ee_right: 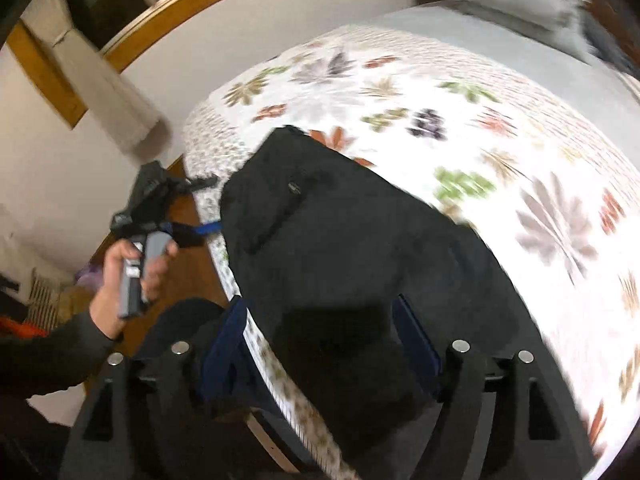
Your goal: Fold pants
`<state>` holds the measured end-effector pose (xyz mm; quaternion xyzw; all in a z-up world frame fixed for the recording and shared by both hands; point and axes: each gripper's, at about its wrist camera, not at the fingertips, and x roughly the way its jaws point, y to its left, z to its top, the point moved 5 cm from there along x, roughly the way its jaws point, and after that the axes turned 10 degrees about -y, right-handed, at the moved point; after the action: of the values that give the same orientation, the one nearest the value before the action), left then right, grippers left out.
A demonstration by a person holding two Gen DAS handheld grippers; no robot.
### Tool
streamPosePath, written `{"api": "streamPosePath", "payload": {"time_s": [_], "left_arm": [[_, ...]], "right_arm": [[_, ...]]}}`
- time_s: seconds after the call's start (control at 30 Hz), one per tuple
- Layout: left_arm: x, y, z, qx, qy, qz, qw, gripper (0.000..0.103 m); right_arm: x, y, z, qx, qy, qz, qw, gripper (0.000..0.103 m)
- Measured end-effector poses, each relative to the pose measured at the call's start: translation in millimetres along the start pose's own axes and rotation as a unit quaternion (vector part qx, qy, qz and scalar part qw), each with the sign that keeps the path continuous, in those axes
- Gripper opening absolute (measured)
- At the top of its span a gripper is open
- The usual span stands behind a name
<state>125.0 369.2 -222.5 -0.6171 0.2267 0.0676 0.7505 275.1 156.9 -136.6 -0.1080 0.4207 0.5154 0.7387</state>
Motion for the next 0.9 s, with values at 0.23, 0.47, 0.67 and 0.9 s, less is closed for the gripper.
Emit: {"api": "streamPosePath", "payload": {"time_s": [0.23,0.47,0.67,0.9], "left_arm": [[7.5,-0.5,-4.8,-0.01,-0.021,-0.007,0.9997,0.088],[3.2,5.8,-0.7,-0.023,-0.027,0.017,0.9992,0.081],[5.9,8.5,3.8,-0.036,-0.02,0.018,0.999,0.081],[6.5,15.0,12.7,-0.037,-0.022,0.027,0.9987,0.061]], "right_arm": [[92.3,19.4,75.7,-0.028,0.078,0.079,0.993,0.083],[166.2,31.6,125.2,-0.055,0.145,0.12,0.981,0.087],[221.9,32.0,146.1,-0.085,0.191,0.112,0.971,0.087],[273.2,32.3,165.7,-0.08,0.214,0.136,0.964,0.089]]}}
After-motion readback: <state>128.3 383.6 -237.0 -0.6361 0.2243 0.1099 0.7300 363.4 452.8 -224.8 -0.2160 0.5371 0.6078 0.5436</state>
